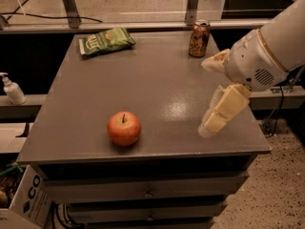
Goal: Move apple near orange can
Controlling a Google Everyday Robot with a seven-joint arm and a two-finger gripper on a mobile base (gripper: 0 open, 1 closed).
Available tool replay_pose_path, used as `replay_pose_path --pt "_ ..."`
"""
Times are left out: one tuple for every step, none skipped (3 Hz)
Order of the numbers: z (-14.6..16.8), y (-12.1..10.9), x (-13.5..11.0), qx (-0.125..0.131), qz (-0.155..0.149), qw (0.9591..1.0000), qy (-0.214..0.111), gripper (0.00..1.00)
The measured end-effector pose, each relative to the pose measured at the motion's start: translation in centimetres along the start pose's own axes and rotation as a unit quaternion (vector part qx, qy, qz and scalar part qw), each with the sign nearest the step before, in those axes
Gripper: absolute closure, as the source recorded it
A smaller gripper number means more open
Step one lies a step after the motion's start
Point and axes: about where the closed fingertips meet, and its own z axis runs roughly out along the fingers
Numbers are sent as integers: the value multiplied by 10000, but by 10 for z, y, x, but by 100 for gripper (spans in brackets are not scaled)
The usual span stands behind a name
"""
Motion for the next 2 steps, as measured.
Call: replay_pose_path --pt "15 25 -9 -174 -40 9987 -473 0" --pt "36 49 -15 -400 18 9953 -879 0"
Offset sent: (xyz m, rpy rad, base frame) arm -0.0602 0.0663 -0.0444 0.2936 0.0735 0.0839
